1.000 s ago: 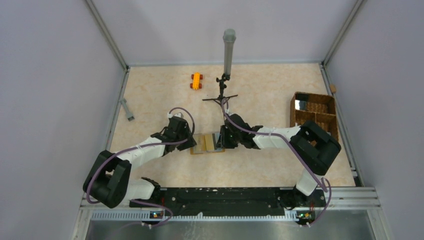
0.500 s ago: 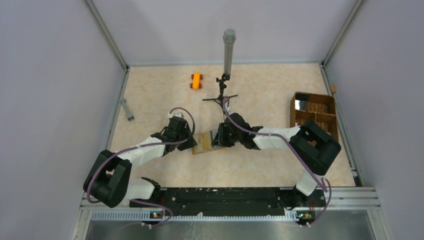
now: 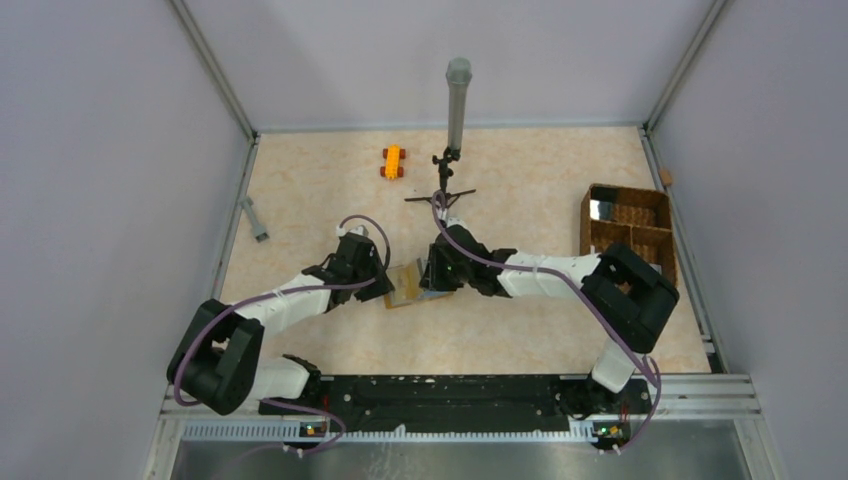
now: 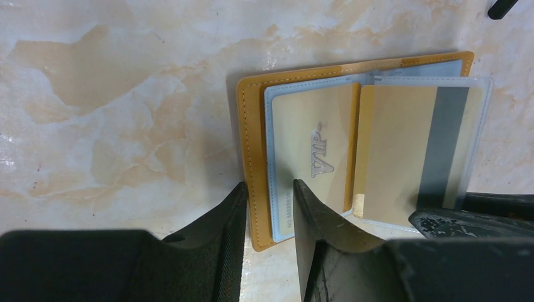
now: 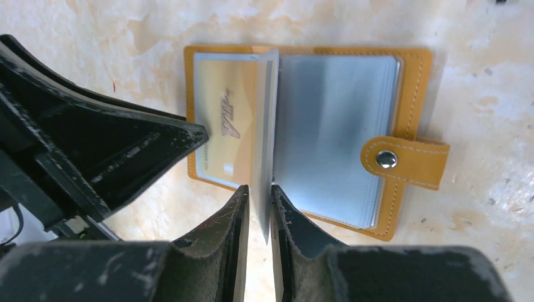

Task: Put the credit cards into the card holder
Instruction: Turn over the card slot in the card holder.

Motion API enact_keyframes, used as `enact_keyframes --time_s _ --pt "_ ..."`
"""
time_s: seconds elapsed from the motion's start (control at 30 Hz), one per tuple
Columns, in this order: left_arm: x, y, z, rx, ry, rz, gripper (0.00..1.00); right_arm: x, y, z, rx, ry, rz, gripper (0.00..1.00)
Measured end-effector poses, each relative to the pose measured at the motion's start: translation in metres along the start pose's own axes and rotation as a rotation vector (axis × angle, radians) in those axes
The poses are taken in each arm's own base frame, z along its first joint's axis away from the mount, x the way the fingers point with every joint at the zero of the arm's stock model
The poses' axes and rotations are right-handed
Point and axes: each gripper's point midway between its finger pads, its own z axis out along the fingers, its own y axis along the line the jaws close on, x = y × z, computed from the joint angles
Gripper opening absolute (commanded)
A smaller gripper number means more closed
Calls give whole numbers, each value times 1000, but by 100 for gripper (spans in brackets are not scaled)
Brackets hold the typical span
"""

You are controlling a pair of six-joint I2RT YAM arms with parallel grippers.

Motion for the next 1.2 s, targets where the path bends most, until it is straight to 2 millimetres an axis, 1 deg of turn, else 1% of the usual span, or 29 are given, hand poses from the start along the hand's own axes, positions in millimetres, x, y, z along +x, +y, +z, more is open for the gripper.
enact_keyframes --time_s 0.03,0.2,0.33,0.57,0.73,0.8,0.87,1.0,1.13,1.2 --pt "0 0 0 0 0 0 34 -6 3 -1 15 -19 -17 17" --pt "-1 -1 0 4 -3 0 35 -12 7 -3 67 -53 -75 17" --pt "-2 0 1 8 -7 -5 36 -10 10 2 107 -55 -121 17" --pt "-5 -2 3 37 -18 -22 36 3 13 5 140 -37 -180 17" --pt "-7 -7 5 60 -21 -27 36 3 25 9 148 -49 -220 19" --pt "-7 -7 5 63 -21 -29 36 3 32 12 155 -57 -242 23" --pt "-7 -7 5 65 -22 -31 36 4 34 14 161 -60 -257 25" --pt "-9 -7 5 66 -26 -39 41 5 35 14 163 -59 -267 28" --pt "-11 -5 4 67 -39 -60 51 5 36 15 154 -61 -269 34" --pt "-15 0 1 62 -60 -78 55 4 39 16 143 -63 -269 36"
